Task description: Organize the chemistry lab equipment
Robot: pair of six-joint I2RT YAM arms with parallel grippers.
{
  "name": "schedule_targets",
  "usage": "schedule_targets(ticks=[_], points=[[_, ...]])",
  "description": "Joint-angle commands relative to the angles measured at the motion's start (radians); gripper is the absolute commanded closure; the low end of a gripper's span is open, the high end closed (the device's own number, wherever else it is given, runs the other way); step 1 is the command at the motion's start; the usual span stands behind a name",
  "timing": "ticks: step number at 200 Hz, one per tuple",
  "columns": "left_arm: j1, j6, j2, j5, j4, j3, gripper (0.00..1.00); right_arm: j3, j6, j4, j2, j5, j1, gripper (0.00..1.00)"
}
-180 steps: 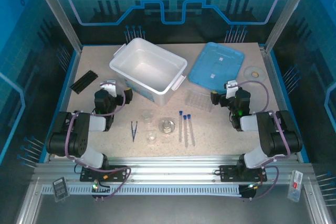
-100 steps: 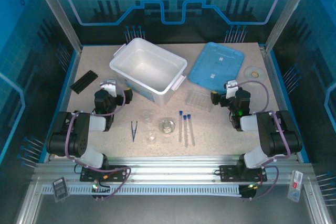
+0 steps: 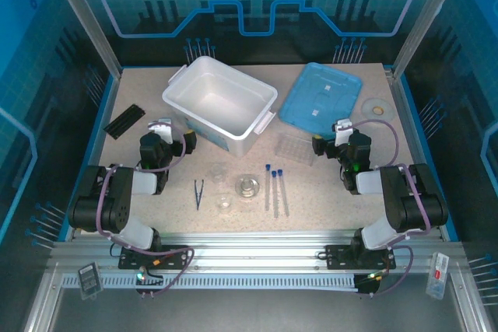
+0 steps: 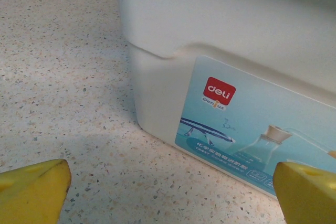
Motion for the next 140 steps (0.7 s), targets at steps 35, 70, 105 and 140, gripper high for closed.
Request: schedule_targets(ticks=[35,70,105,140], points=[[0.023,-0.012,0.008,-0.014,0.032,-0.004,0.01,0.023,0.0,0.011,-0.001,-0.003,-0.014,0.0],[0.023,-0.011,0.008,-0.016,0.029,0.0,0.01,0.023,0.001,0.01,-0.001,-0.005,-0.015,0.0],[0.021,-0.013,0.008,-0.02,0.06,-0.018,0.01,0.021,0.001,0.012,-0.001,-0.005,-0.014,0.0],[0.02,-0.018,0.008,-0.04,0.212,-0.099,0.01,0.015,0.003,0.024,-0.003,0.002,-0.015,0.0]])
